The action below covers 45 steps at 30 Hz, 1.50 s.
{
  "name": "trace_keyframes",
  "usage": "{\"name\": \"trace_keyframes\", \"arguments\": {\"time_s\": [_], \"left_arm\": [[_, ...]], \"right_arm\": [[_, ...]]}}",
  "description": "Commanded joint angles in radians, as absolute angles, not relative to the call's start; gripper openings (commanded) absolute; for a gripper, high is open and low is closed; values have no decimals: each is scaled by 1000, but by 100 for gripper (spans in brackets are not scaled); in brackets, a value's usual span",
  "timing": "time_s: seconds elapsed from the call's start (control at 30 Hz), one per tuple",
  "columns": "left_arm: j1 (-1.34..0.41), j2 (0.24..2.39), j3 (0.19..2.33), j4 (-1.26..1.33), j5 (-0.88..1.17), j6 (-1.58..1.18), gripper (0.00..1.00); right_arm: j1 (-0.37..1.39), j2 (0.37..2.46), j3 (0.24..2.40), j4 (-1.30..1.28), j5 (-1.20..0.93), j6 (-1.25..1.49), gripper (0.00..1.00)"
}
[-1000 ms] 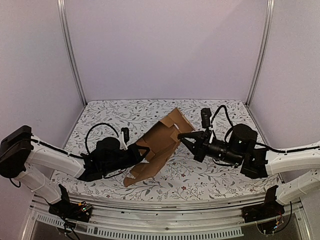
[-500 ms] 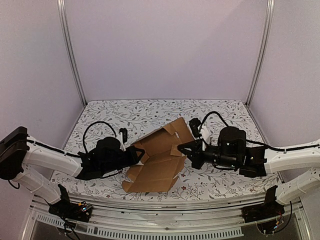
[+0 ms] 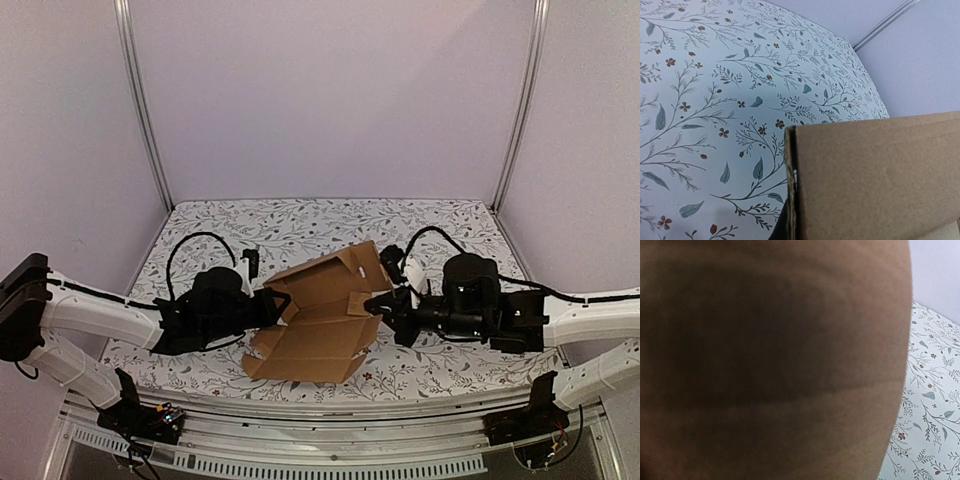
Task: Fold the paper box
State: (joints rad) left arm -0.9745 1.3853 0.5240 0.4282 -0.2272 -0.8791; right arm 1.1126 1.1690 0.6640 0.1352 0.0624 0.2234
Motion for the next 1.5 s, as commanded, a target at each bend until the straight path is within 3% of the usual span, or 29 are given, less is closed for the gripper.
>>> {"name": "trace_keyframes", "arguments": {"time_s": [0.0,0.47,0.67,1.0,1.47], "left_arm": [[-973,1353,552,454,-209,-835,0],[-973,1303,537,380,-343,-697,0],[-973,1281,531,372,-361,-627,0],[-973,1232,511,388,-284,-556,0],[-973,1229,514,392,-239,-533,0]], "right_arm": [[1119,1102,700,10,97,218,0],[1119,885,837,-481,21,82,33],[1118,853,874,-531,12,54,41],[1119,901,949,-523,12,-30,43],[1118,1047,1044,-410,-201,-35,44]]}}
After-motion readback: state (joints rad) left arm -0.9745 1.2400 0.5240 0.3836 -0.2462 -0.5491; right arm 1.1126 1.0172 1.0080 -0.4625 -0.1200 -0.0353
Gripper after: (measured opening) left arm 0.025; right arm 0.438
